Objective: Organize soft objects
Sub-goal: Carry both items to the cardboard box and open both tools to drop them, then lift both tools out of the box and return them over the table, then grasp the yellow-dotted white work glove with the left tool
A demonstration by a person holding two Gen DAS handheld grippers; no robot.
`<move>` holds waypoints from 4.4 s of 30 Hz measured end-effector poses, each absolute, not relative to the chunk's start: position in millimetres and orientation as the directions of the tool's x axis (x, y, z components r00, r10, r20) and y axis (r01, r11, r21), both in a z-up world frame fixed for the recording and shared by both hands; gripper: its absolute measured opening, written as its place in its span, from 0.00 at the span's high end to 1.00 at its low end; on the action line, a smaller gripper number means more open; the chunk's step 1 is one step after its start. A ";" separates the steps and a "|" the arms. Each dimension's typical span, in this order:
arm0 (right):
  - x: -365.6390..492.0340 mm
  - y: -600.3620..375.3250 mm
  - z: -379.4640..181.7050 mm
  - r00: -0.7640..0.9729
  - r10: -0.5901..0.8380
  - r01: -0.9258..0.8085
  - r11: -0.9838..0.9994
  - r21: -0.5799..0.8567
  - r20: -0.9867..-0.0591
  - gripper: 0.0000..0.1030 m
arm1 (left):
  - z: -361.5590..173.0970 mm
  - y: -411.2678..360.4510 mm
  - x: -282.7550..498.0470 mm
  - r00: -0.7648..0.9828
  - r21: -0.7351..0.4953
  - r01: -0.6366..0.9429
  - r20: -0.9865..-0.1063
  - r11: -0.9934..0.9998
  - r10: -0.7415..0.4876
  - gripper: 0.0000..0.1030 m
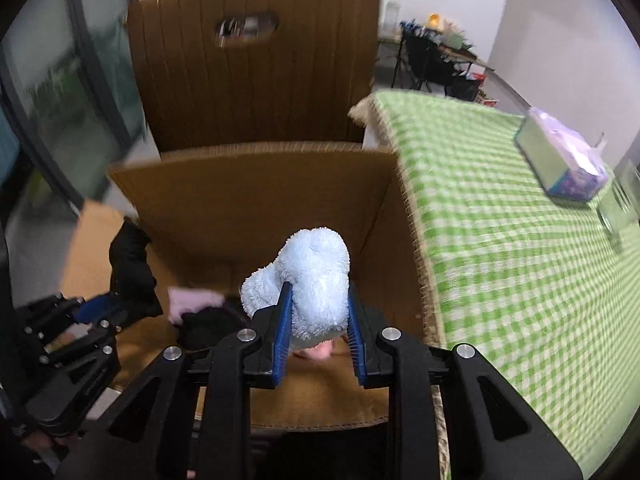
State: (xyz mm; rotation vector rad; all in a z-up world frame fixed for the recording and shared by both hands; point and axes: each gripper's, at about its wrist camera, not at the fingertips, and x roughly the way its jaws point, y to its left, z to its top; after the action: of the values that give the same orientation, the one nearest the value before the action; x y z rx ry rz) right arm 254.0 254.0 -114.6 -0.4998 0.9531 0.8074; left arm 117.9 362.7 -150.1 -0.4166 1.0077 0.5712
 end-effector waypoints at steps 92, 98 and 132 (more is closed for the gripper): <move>159.4 -233.0 -33.8 0.841 0.043 0.066 0.981 0.181 -0.539 0.26 | -16.8 45.6 186.6 0.854 -0.098 -0.037 -0.520 0.994 -0.019 0.07; 88.8 -318.4 -39.8 0.812 -0.151 0.311 0.929 0.200 -0.563 0.26 | -24.9 -57.2 210.6 0.807 -0.118 0.220 -0.536 0.968 -0.248 0.07; 107.6 -410.4 -81.1 0.738 -0.126 0.399 0.874 0.277 -0.663 0.27 | -81.9 -290.4 304.2 0.465 -0.167 0.650 -0.684 0.742 -0.562 0.65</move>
State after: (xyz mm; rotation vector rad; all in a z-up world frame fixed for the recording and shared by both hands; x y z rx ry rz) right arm 107.6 -410.4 -81.1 0.4228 0.6849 -0.2976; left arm 304.2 -290.4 -81.9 0.1235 0.7912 -0.7459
